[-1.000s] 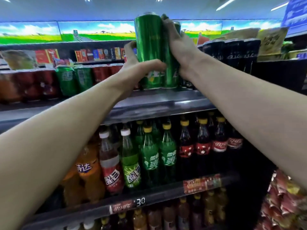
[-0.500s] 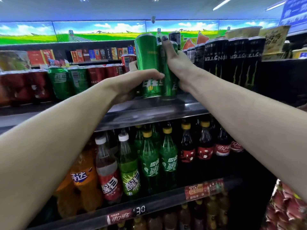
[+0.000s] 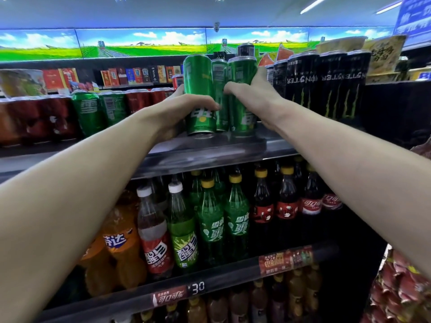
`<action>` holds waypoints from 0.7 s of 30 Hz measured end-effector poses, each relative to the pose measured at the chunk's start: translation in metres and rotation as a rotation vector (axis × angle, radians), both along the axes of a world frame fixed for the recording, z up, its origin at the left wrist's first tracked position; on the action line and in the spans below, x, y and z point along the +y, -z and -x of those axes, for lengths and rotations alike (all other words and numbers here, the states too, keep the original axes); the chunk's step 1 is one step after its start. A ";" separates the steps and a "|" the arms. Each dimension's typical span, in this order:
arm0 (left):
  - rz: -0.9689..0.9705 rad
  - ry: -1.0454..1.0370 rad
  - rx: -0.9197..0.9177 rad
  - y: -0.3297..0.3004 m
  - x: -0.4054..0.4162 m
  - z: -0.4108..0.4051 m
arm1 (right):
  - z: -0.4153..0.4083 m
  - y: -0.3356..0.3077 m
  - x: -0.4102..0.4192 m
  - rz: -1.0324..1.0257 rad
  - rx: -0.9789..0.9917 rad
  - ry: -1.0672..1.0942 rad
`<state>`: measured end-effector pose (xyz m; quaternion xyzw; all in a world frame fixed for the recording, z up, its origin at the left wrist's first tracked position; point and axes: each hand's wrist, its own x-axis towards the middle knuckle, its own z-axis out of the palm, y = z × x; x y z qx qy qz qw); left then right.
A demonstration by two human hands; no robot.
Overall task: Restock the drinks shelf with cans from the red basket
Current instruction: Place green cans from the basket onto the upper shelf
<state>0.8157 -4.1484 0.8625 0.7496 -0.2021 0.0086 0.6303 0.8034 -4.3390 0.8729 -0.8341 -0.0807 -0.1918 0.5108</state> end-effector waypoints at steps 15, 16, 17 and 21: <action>-0.104 -0.130 -0.168 0.001 -0.001 0.017 | 0.026 0.009 -0.008 0.254 -0.092 0.195; -0.098 -0.097 -0.150 0.000 -0.004 0.019 | 0.027 0.010 -0.008 0.282 -0.089 0.204; -0.086 -0.060 -0.131 -0.001 -0.006 0.021 | 0.027 0.013 -0.008 0.310 -0.092 0.210; -0.066 0.021 -0.099 -0.004 -0.012 0.026 | 0.025 0.025 -0.008 0.384 -0.131 0.243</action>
